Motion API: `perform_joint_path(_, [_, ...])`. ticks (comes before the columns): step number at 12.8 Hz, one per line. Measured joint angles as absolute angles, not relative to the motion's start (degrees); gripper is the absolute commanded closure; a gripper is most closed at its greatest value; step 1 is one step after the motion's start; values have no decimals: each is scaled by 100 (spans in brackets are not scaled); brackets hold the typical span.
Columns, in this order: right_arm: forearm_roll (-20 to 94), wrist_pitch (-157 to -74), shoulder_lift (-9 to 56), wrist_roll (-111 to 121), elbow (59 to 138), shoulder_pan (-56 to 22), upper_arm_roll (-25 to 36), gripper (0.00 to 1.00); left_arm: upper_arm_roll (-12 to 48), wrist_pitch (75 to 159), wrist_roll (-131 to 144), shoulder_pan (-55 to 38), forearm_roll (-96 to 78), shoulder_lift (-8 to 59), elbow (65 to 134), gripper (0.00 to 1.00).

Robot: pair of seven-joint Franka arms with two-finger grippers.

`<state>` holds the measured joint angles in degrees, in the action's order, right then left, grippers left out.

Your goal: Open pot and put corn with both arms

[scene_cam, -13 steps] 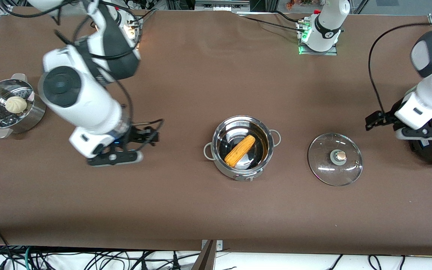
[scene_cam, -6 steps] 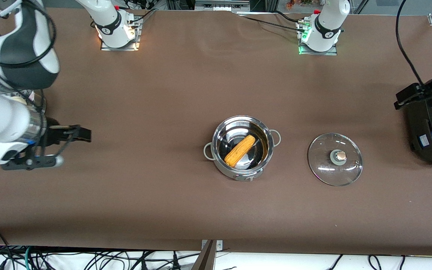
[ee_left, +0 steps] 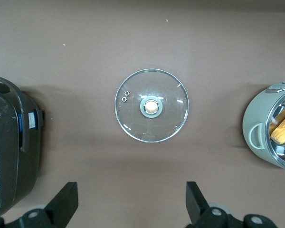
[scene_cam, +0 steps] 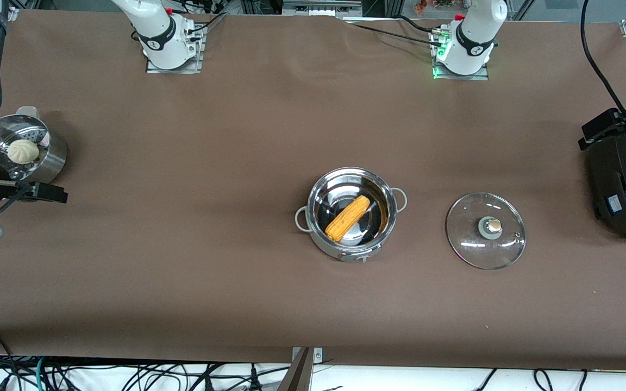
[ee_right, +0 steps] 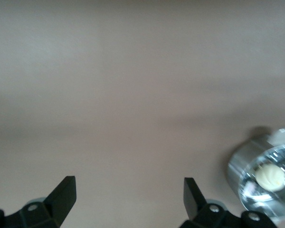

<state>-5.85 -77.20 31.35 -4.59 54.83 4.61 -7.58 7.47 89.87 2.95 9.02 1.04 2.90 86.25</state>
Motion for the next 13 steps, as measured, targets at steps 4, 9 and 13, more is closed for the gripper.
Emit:
perform_joint_path(4, [-648,-7698,2907,-464,5642,462,-726,0,821,8902,300,900,104,294,8623,0])
perform_joint_path(9, [-620,-8555,1143,-464,7651,426,-741,0,826,8894,300,893,104,323,8508,0])
perform_joint_path(13, [-612,-8804,172,-464,9067,348,-746,0,919,8871,300,887,105,333,8470,0])
